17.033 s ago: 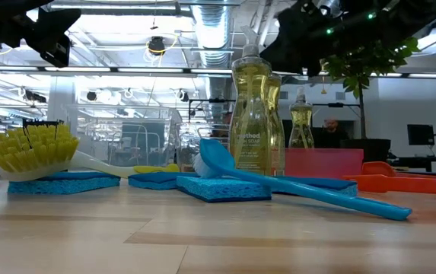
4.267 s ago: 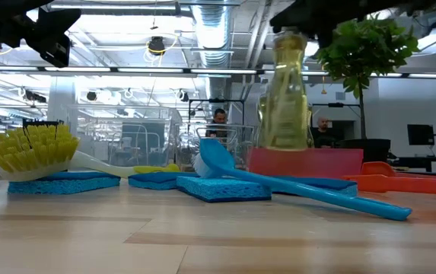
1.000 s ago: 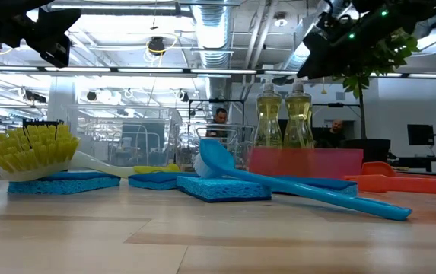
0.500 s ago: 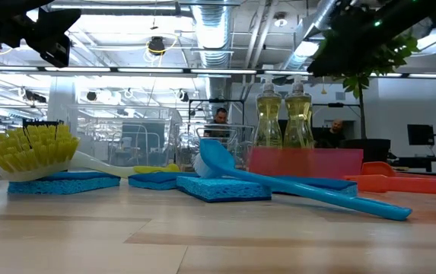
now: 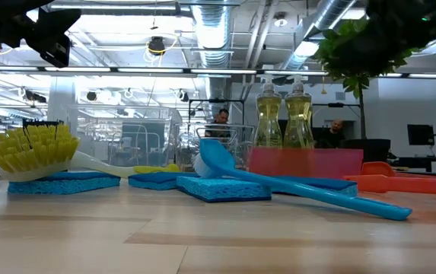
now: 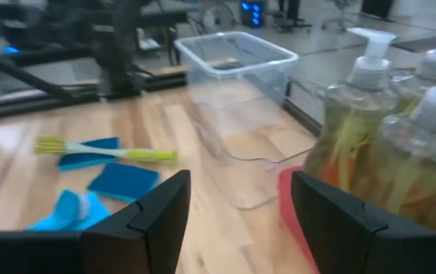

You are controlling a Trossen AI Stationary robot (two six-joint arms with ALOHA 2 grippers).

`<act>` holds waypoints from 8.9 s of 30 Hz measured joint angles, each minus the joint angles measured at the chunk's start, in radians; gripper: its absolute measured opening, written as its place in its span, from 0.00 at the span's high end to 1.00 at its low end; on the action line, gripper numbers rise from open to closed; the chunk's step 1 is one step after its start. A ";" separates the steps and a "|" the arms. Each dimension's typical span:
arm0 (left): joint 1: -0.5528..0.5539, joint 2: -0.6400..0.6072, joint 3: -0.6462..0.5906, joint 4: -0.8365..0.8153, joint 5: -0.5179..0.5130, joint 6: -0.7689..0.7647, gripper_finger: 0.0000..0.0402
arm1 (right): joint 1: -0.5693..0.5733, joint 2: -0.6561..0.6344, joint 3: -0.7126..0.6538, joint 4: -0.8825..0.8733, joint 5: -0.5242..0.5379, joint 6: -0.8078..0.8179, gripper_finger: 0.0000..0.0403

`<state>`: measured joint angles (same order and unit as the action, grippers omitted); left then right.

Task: Pick & Place Kitchen Sink Supplies
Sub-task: Put the green dish brush into the white bin

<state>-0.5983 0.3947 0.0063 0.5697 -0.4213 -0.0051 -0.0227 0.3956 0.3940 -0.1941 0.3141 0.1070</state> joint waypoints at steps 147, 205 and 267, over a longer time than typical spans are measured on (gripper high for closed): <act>0.162 1.048 0.363 -0.065 -0.261 -0.436 0.61 | 0.211 -0.344 -0.308 0.030 0.083 0.051 0.45; 0.277 1.194 0.538 -0.536 -0.122 -0.714 0.61 | 0.211 -0.344 -0.308 0.029 0.083 0.051 0.45; 0.239 0.987 0.537 -0.475 -0.178 -0.655 0.80 | 0.211 -0.344 -0.308 0.029 0.083 0.042 0.45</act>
<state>-0.3590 1.3816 0.5430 0.0952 -0.5991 -0.6598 0.1884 0.0521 0.0860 -0.1654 0.3973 0.1486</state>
